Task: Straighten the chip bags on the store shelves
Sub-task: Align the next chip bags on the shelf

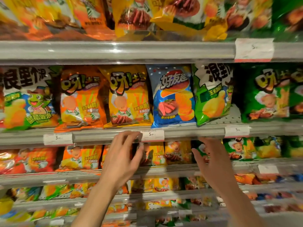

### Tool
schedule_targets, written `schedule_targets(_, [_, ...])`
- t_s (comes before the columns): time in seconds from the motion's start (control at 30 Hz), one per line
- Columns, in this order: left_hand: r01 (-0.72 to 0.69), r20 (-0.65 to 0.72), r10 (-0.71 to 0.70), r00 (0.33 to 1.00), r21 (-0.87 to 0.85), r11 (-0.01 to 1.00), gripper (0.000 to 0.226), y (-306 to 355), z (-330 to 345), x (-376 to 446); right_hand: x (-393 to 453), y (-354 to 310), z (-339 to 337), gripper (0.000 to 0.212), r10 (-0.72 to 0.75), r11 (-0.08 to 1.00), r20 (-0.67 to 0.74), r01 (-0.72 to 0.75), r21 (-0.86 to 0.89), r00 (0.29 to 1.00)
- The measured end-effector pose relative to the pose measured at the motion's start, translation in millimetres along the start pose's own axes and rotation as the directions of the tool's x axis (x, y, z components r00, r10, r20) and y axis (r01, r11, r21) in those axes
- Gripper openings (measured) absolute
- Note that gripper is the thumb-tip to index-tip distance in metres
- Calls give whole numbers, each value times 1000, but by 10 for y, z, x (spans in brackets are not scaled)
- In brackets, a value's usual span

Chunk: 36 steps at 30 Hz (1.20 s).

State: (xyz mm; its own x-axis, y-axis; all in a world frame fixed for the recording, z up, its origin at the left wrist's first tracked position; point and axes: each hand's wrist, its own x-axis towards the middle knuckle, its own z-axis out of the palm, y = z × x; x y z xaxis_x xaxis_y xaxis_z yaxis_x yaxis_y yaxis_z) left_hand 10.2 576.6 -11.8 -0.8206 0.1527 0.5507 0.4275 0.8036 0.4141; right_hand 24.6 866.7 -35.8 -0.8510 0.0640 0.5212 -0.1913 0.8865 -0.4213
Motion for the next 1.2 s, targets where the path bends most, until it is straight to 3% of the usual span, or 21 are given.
schedule_targets(0.13, [-141, 12, 140, 990, 100, 985, 35, -122, 6, 175, 323, -315, 107, 26, -163, 987, -63, 163, 7, 985])
schedule_targets(0.23, [-203, 34, 200, 979, 142, 969, 33, -219, 29, 244, 456, -565, 255, 25, -300, 954, -22, 300, -1, 954])
schedule_targets(0.4, [-261, 46, 257, 965, 165, 951, 34, -305, 45, 281, 536, -762, 387, 37, -319, 945, 11, 319, -77, 948])
schedule_targets(0.8, [-294, -28, 299, 954, 114, 949, 36, -390, 152, 277, 507, -579, 545, 53, -485, 874, -142, 485, -42, 863])
schedule_targets(1.07, [-259, 17, 258, 966, 39, 965, 36, -405, 106, 313, 651, -804, 344, 29, -386, 889, -170, 415, 192, 907])
schedule_targets(1.13, [-240, 46, 239, 970, 28, 970, 38, -410, 89, 324, 775, -1023, 221, 31, -250, 911, -69, 259, 321, 966])
schedule_targets(1.2, [-228, 70, 226, 971, 15, 974, 39, -410, 70, 337, 921, -1224, 132, 37, -190, 911, 46, 159, 380, 981])
